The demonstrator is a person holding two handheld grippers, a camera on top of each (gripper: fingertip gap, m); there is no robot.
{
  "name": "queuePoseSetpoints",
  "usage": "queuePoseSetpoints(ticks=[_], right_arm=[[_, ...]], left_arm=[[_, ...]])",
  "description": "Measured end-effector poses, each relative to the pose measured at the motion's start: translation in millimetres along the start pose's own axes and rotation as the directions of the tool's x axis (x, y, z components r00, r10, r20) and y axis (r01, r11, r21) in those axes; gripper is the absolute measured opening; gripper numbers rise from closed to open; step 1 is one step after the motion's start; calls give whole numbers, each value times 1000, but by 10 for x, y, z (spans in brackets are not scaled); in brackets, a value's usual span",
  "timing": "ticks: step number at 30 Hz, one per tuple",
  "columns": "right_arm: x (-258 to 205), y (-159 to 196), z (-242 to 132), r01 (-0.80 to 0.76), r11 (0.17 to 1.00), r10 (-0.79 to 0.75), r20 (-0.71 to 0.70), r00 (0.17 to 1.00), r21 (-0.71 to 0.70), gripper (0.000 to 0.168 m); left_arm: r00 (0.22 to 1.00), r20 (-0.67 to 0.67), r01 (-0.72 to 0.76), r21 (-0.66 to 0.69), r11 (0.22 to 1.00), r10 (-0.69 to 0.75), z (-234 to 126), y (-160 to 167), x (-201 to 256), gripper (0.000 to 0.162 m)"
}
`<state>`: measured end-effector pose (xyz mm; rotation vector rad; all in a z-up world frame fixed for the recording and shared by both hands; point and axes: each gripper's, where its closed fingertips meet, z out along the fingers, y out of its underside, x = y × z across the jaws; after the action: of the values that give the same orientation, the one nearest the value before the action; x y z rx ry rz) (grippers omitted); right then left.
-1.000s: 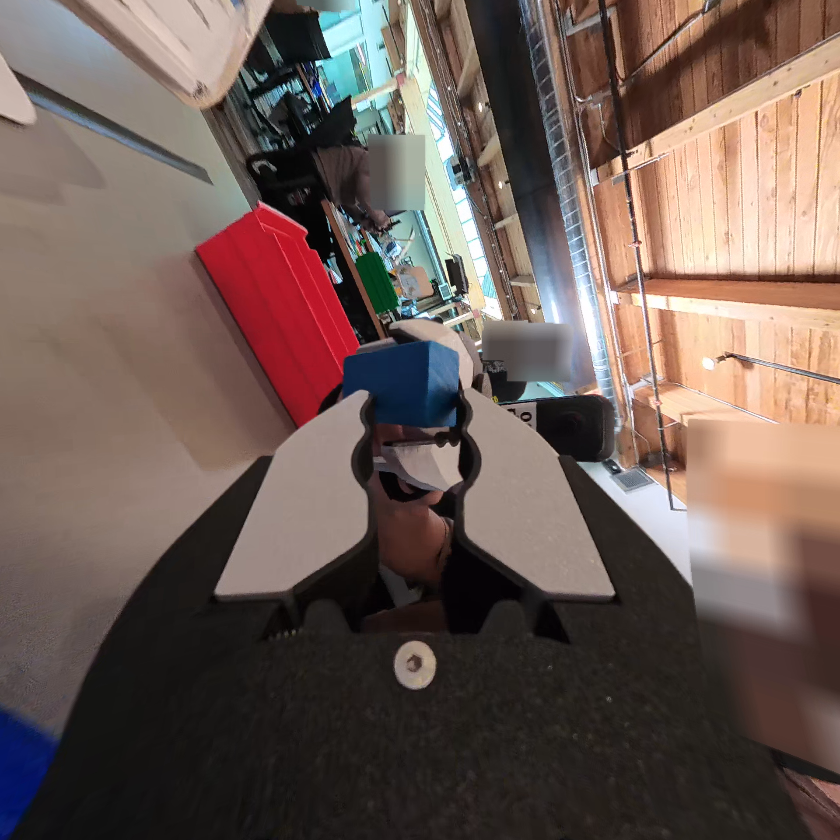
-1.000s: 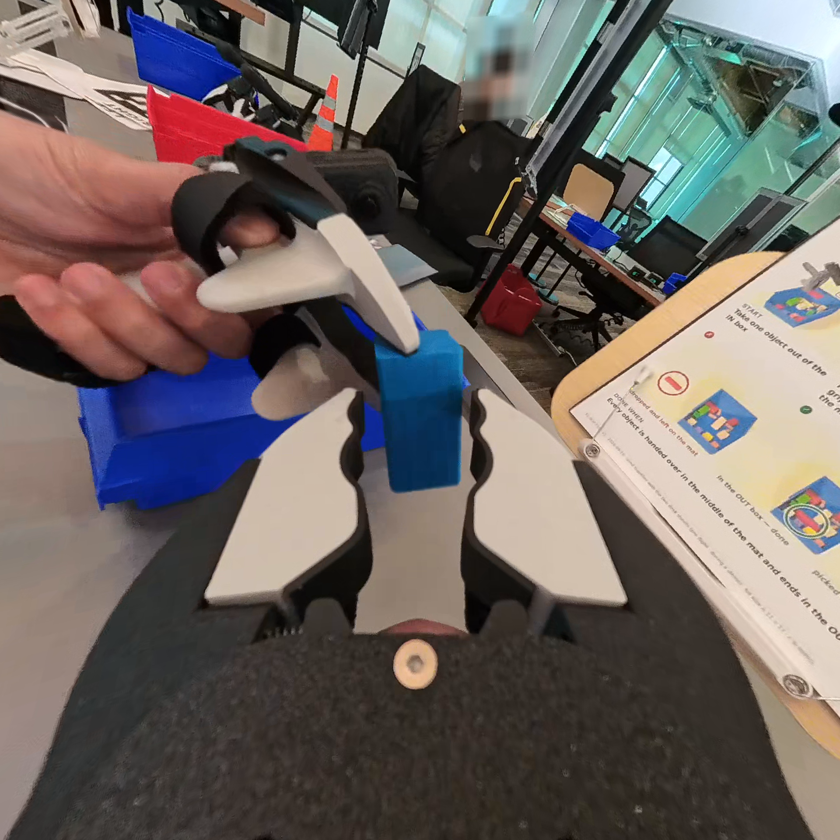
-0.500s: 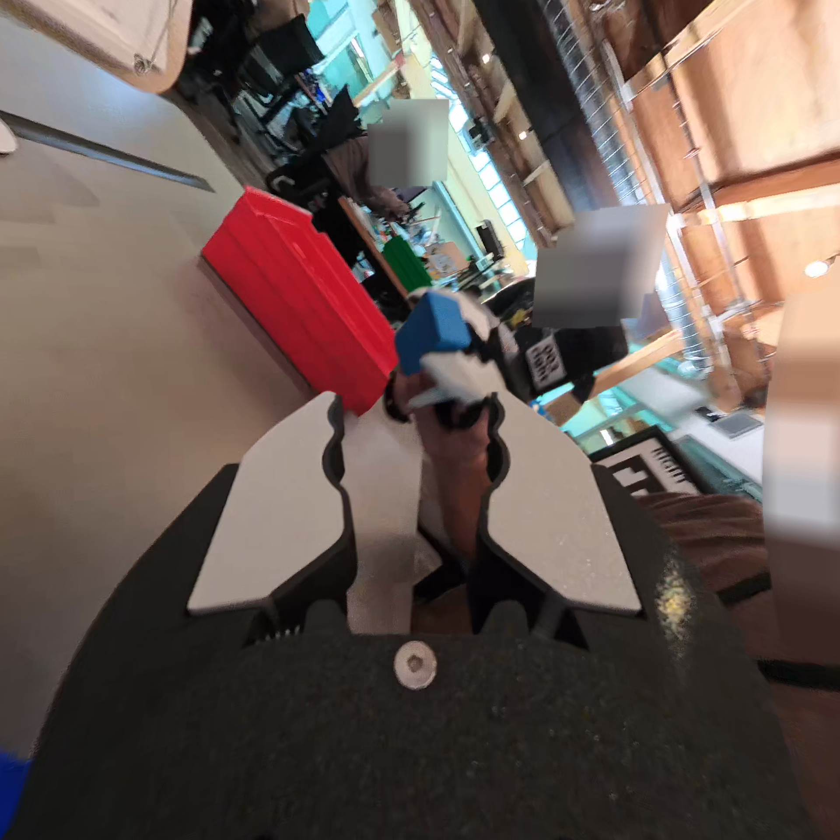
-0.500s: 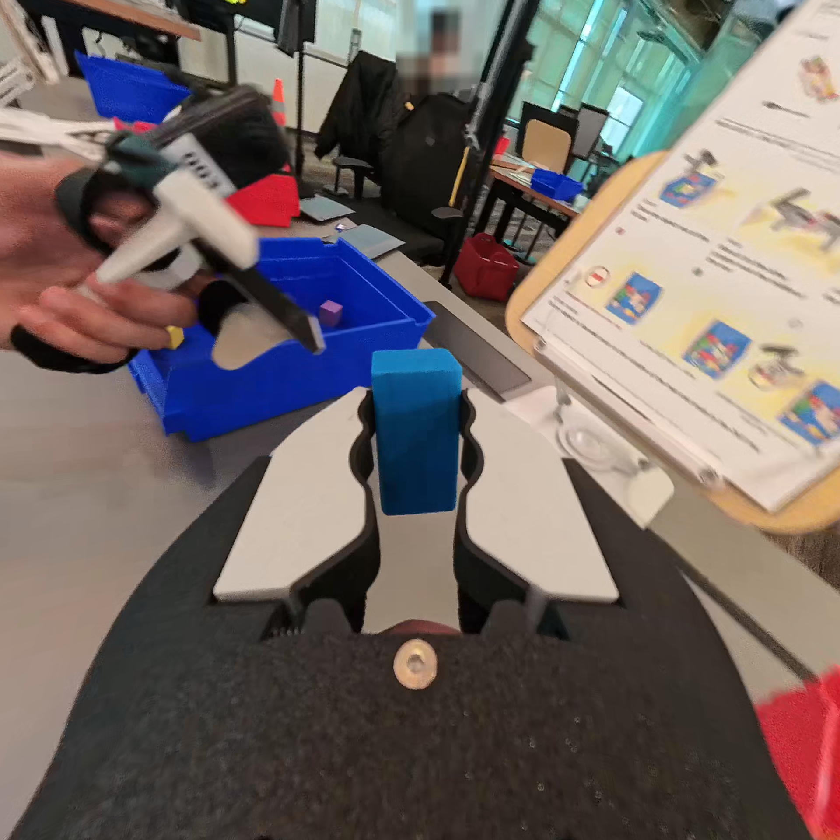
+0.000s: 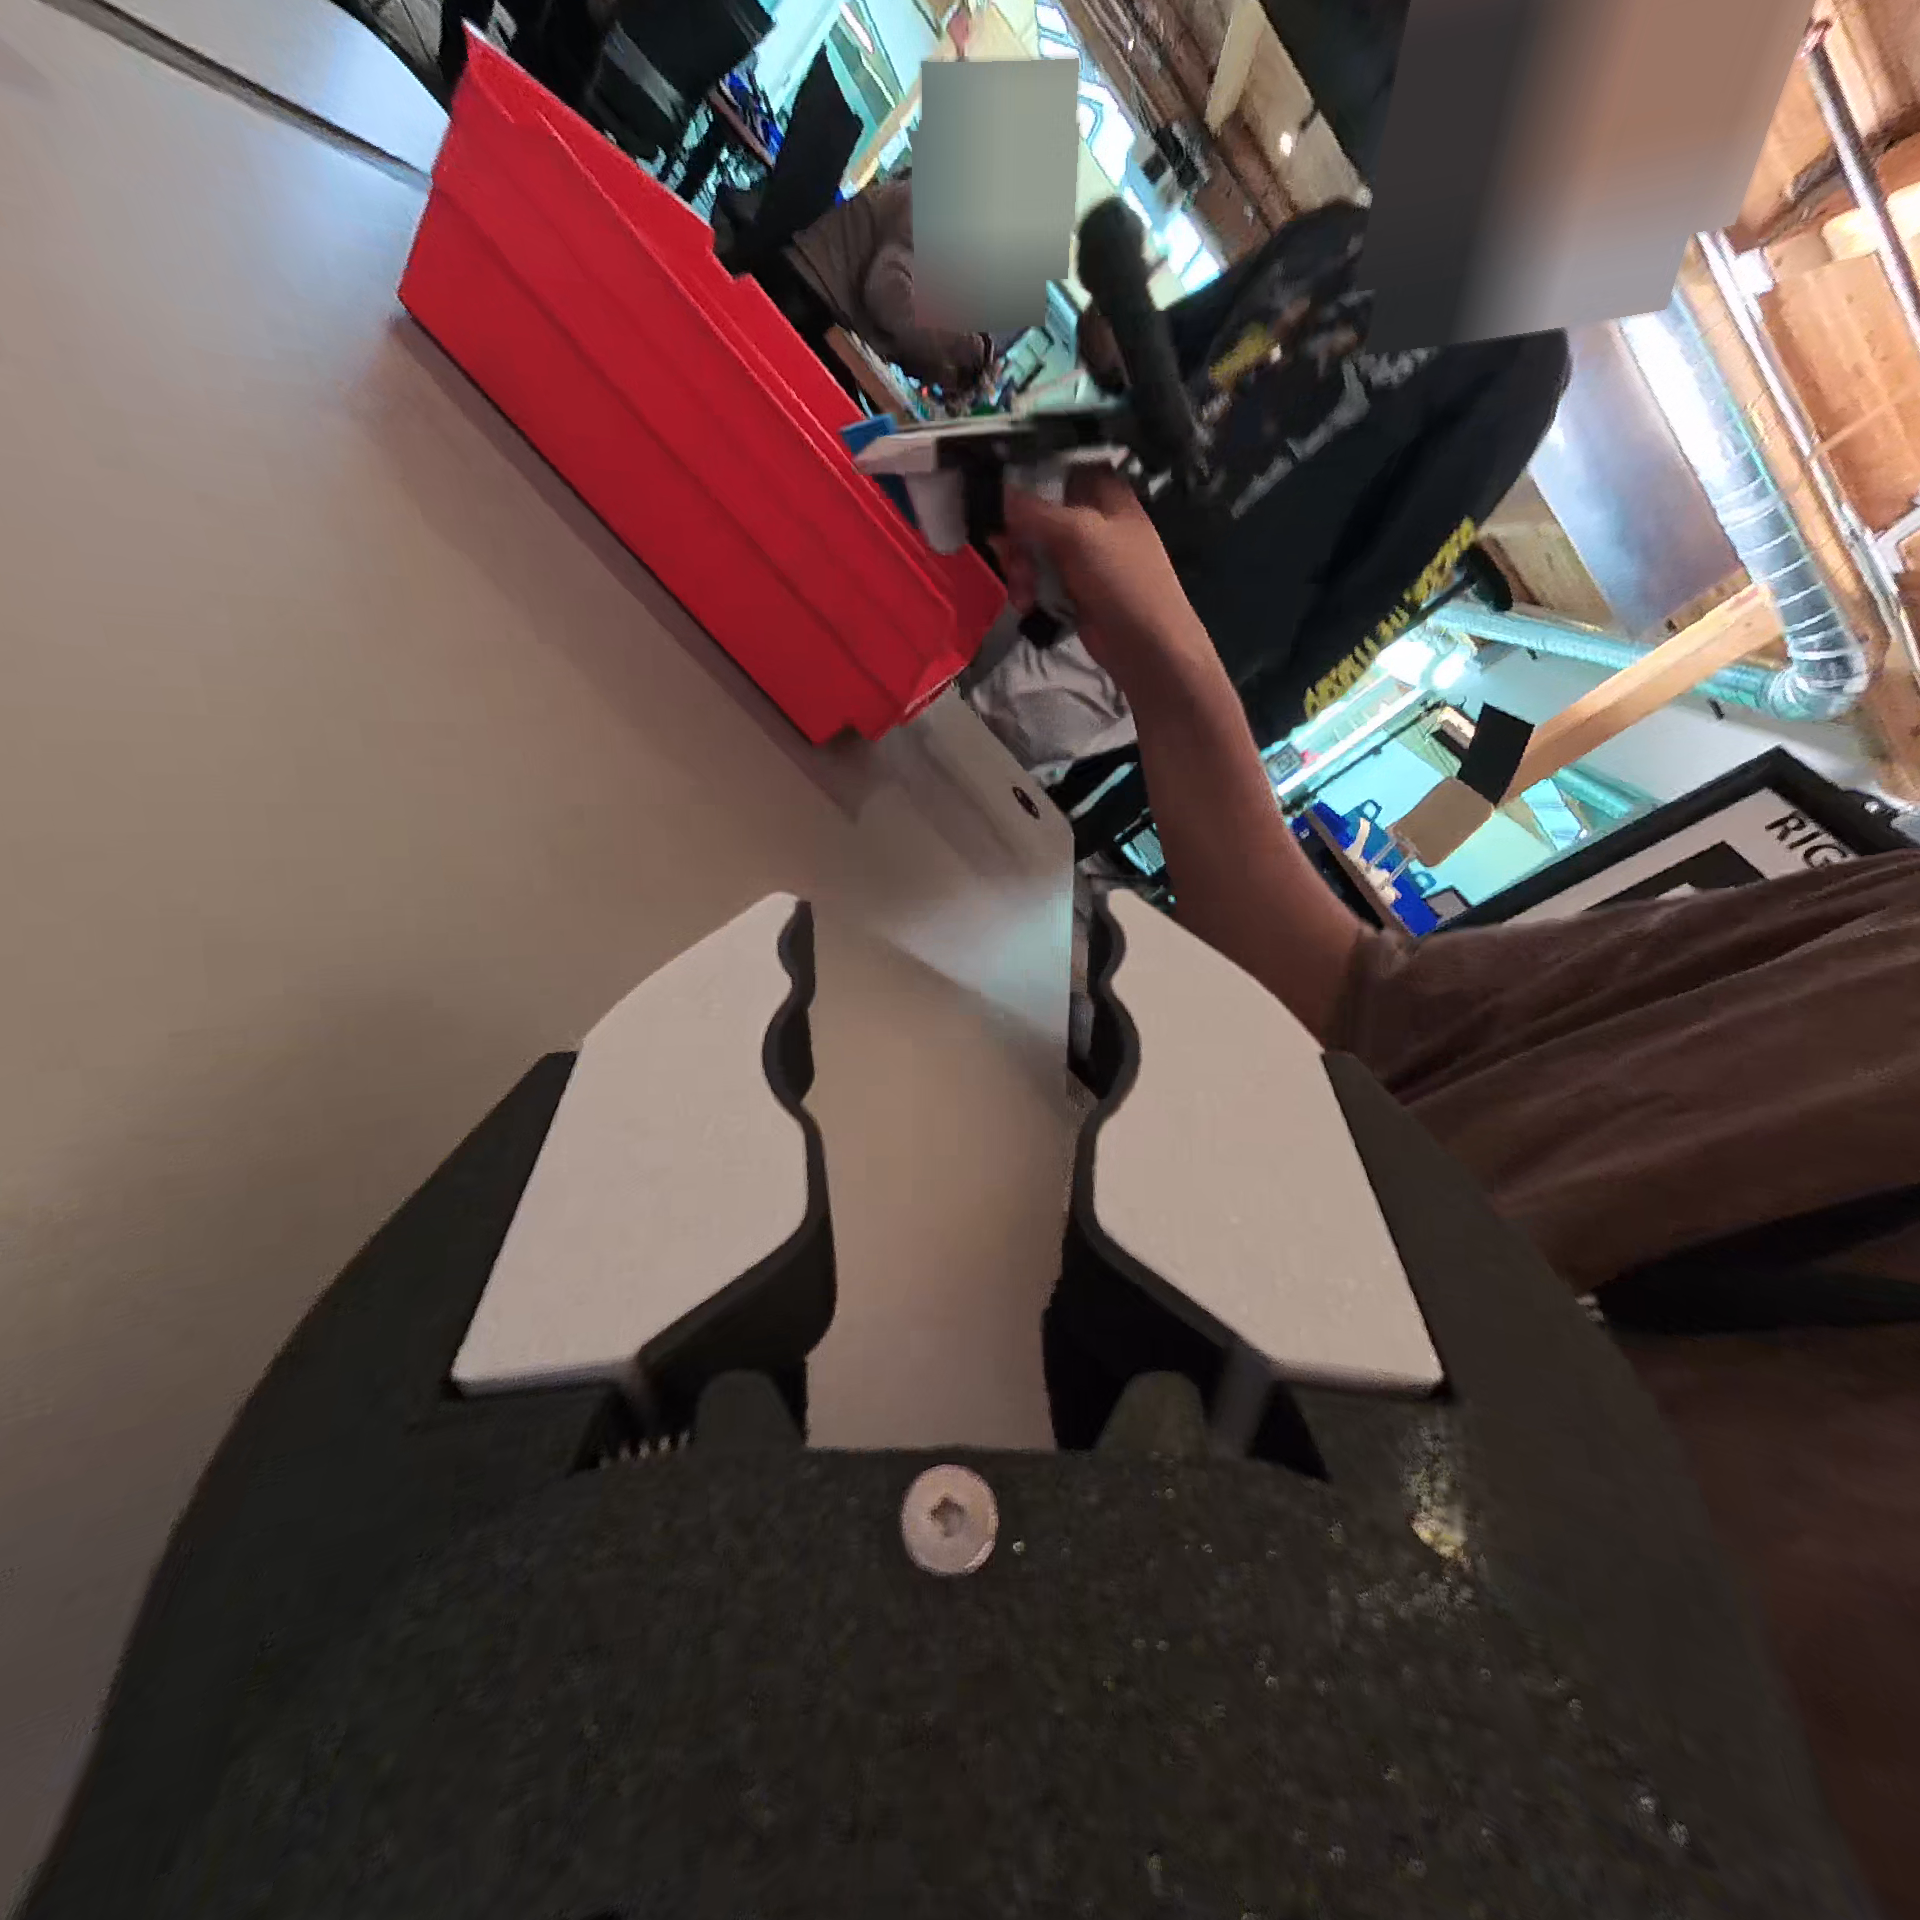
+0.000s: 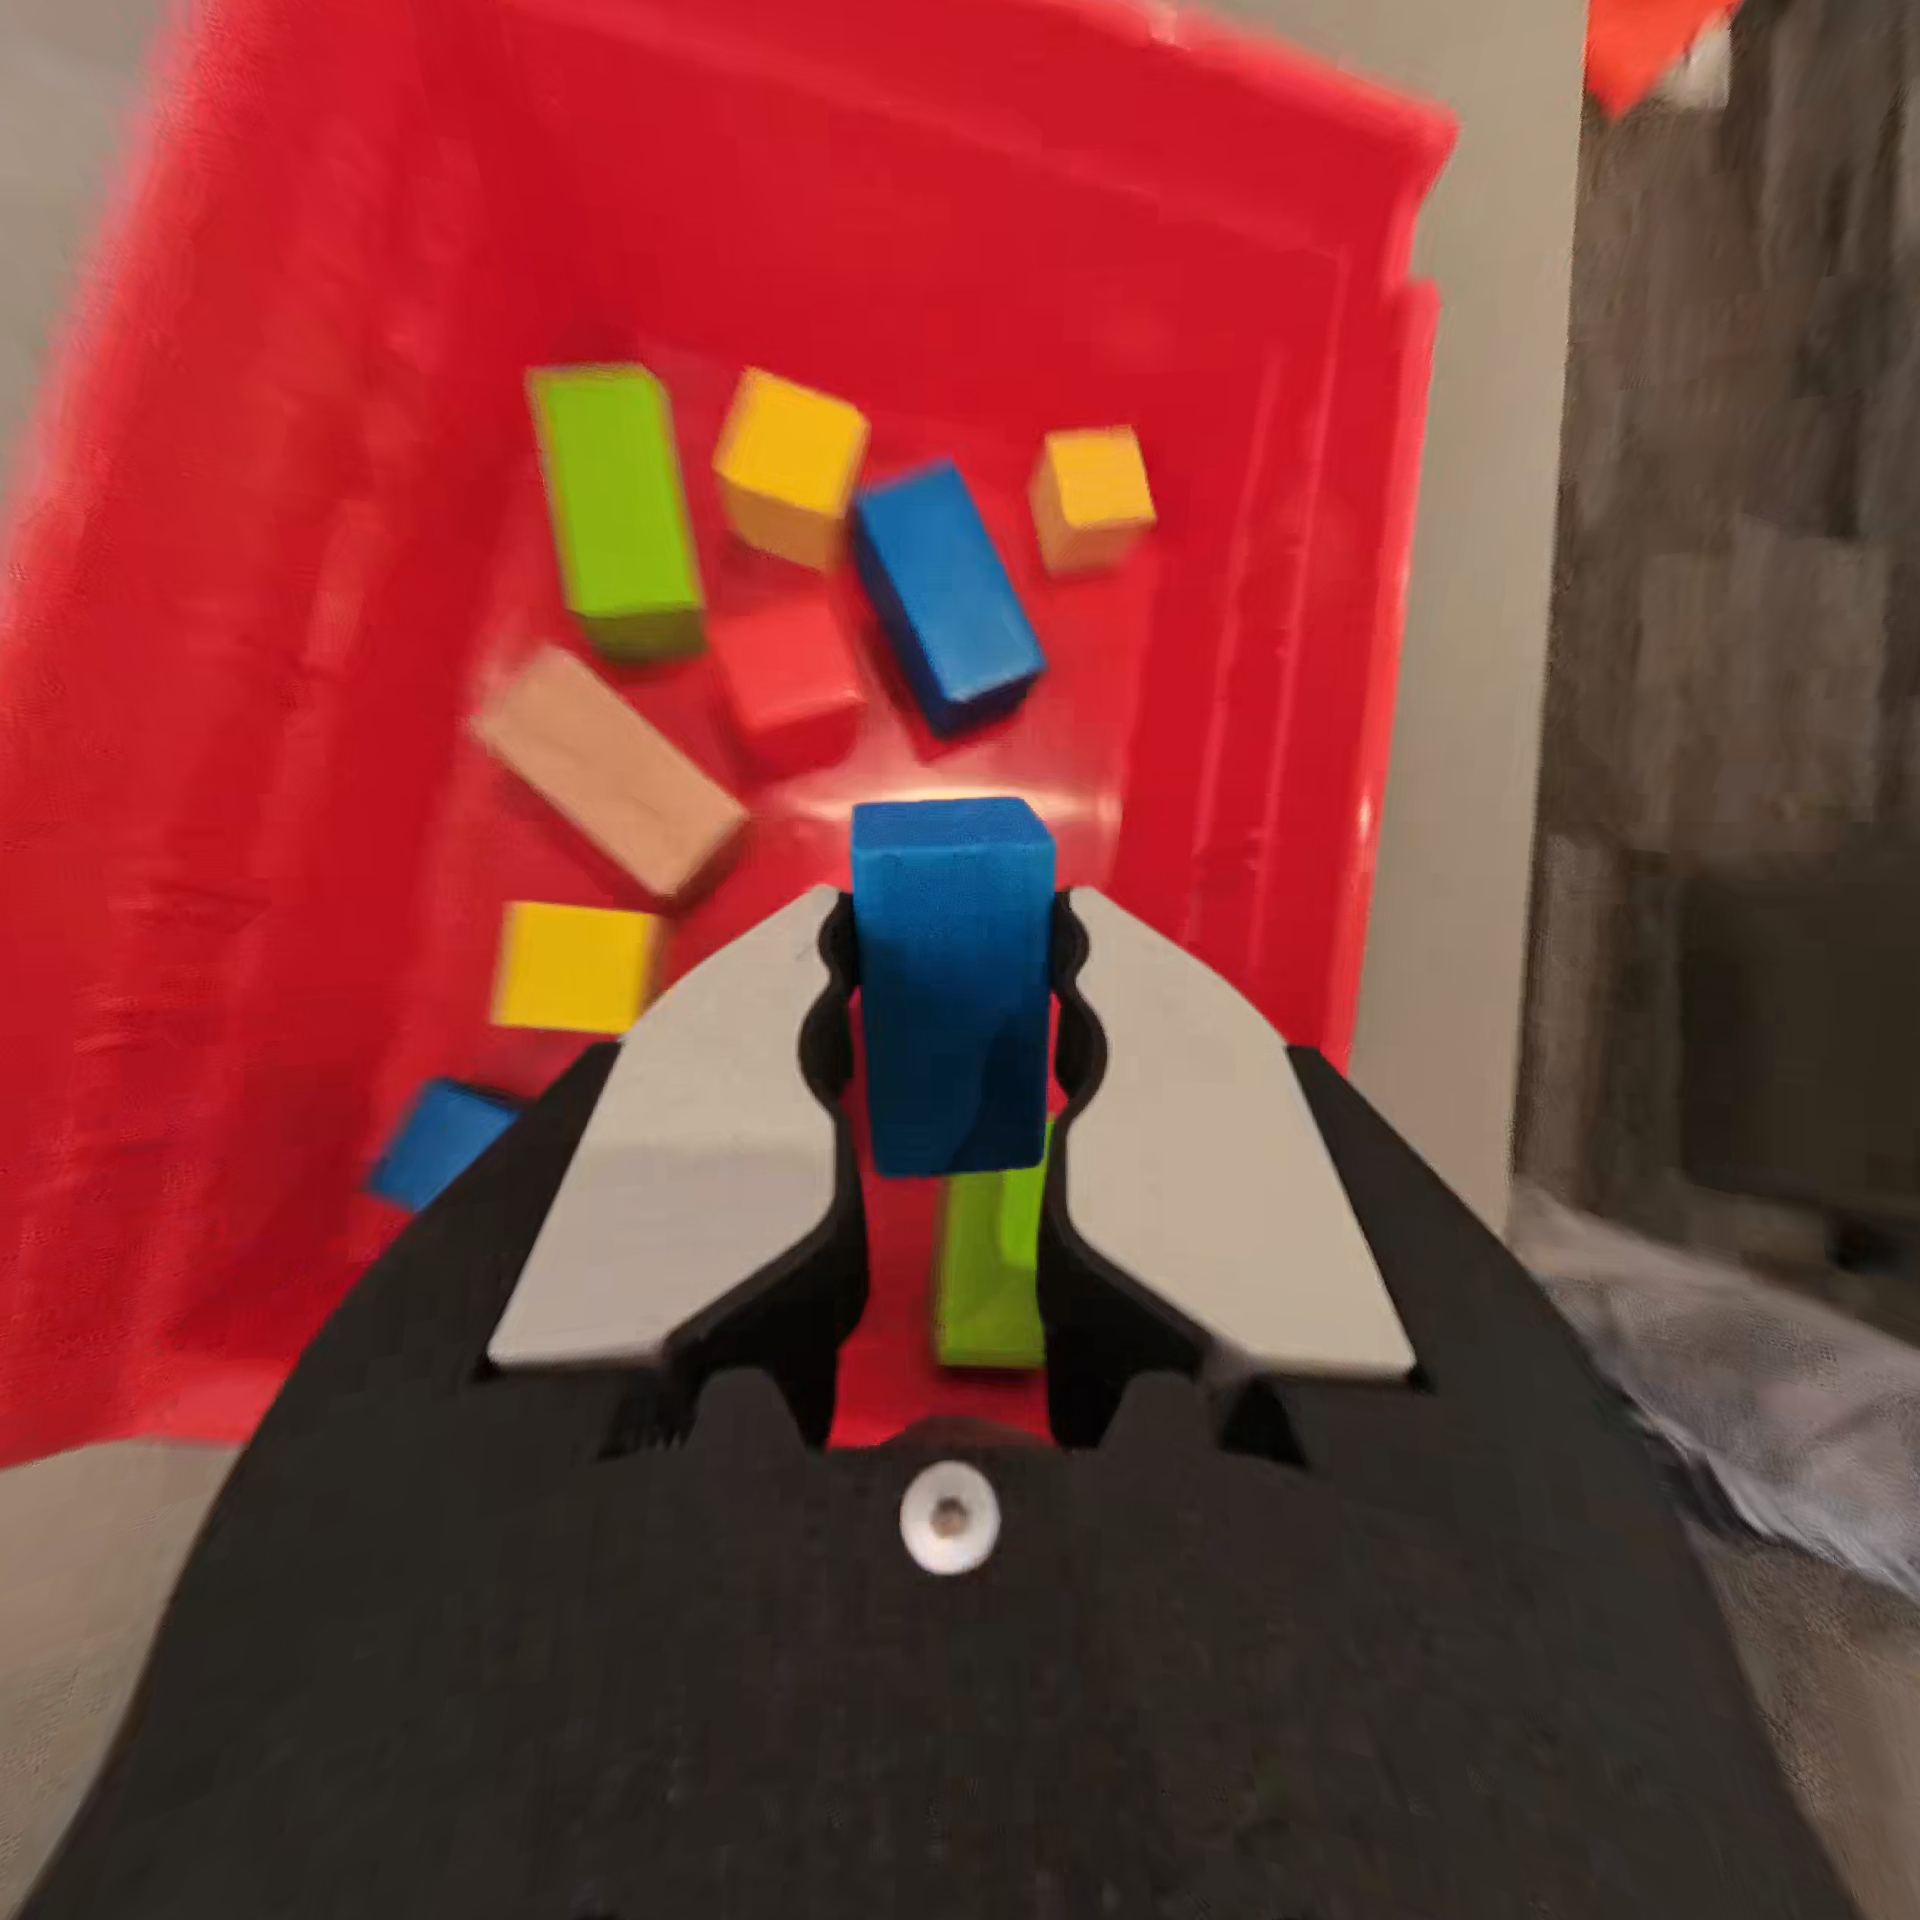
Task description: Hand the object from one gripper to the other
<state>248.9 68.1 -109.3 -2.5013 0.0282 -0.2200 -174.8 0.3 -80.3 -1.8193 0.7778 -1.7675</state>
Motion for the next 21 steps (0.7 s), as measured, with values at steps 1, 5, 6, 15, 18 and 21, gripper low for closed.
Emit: queuePoseSetpoints(ticks=[1, 5, 6, 15, 18, 21], right_arm=[[83, 22, 120, 14, 998, -16, -31, 999, -58, 35], [141, 88, 477, 25, 966, -42, -63, 997, -256, 35], [144, 102, 546, 42, 955, -66, -73, 995, -294, 36], [143, 127, 915, -1, 929, -22, -58, 998, -371, 36], [153, 99, 921, -20, 939, -5, -72, 997, -343, 36], [123, 118, 910, -59, 943, 44, -53, 998, -327, 35]], left_arm=[[1000, 9, -10, -11, 1000, 10, -2, 21, -14, 50], [999, 26, -25, -28, 999, 26, -61, 83, -27, 50], [999, 28, -27, -25, 999, 28, -81, 82, -26, 50], [1000, -9, 1, 24, 1000, -1, -208, 5, -5, 50], [1000, -12, 1, 24, 1000, 0, -210, 3, 0, 50], [1000, -23, 2, 20, 1000, -2, -197, 12, 20, 50]])
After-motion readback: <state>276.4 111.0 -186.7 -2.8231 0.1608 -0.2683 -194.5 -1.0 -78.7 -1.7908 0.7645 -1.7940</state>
